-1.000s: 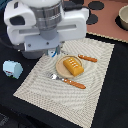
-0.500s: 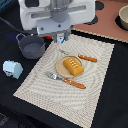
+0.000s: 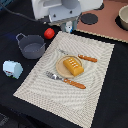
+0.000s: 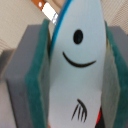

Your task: Interact with the objects in diverse but meaningful ways.

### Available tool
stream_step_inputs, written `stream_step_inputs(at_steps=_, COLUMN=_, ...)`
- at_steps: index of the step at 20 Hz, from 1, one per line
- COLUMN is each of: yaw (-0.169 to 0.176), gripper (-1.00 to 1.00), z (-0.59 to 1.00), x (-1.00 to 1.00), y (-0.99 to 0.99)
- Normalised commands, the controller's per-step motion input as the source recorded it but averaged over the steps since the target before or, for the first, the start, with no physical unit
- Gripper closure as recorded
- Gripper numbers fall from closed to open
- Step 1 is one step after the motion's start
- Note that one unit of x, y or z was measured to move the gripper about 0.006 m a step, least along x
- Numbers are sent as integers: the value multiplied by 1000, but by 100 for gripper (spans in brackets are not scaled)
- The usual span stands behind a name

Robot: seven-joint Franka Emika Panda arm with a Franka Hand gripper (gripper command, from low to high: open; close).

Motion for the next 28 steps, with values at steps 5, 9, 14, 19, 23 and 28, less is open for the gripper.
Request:
stream_step_inputs(at_steps=5, yaw=0, gripper=100, z=0, x=-411, y=467)
stream_step_inputs(at_steps=9, yaw=0, gripper=100, z=-1, x=-426, y=465)
stream_step_inputs(at_steps=14, yaw=3, gripper=100, z=-1, x=-456, y=445)
stream_step_inputs(at_steps=19, yaw=18, gripper=100, z=0, x=-467, y=429)
stream_step_inputs(at_steps=23, yaw=13, gripper=100, z=-63, x=-416, y=474)
stream_step_inputs(at_steps=28, yaw=7, gripper=100, z=-157, x=-378, y=499)
